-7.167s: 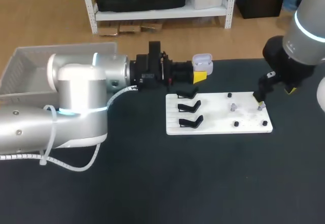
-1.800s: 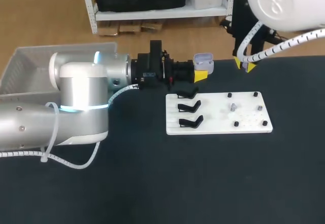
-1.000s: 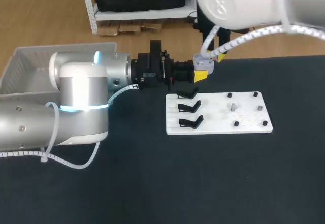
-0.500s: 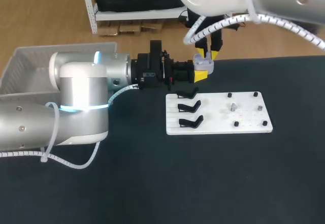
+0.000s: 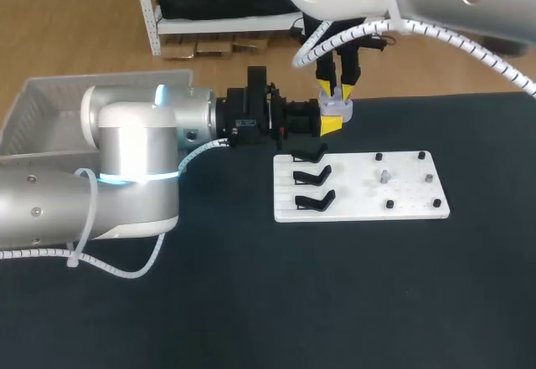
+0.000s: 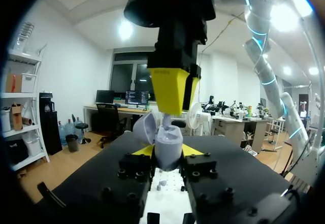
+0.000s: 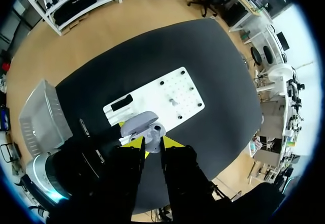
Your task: Pick up each earbud case from the left stands, insert the matching earbuds, close the lid, and place the case in the box.
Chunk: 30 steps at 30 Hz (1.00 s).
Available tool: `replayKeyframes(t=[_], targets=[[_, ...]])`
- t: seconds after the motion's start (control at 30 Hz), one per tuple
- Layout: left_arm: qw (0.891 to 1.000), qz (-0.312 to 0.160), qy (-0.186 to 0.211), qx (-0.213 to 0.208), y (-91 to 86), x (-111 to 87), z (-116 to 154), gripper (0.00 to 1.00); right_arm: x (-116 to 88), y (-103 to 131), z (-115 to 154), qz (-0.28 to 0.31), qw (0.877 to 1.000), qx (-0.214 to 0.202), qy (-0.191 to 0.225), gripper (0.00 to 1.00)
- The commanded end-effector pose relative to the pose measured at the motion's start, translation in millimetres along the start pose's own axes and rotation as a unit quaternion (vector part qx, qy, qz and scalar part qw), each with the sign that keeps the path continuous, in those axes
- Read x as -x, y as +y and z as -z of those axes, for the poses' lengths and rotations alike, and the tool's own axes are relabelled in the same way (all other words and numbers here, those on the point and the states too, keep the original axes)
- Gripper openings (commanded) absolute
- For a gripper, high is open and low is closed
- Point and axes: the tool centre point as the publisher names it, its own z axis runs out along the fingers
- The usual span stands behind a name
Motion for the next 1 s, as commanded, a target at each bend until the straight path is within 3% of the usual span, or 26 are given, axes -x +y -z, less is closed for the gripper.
replayKeyframes(t=[0.03,1.0], targets=[[1.000,-0.002,-0.003,0.001,-0.2,-1.2,0,0.00,1,-1,-1,-0.004,1.000,0.000,0.002,0.00],[1.000,-0.002,-0.003,0.001,-0.2,-1.2,0,0.00,4,-2,-17,-0.011,1.000,-0.013,0.014,0.00]])
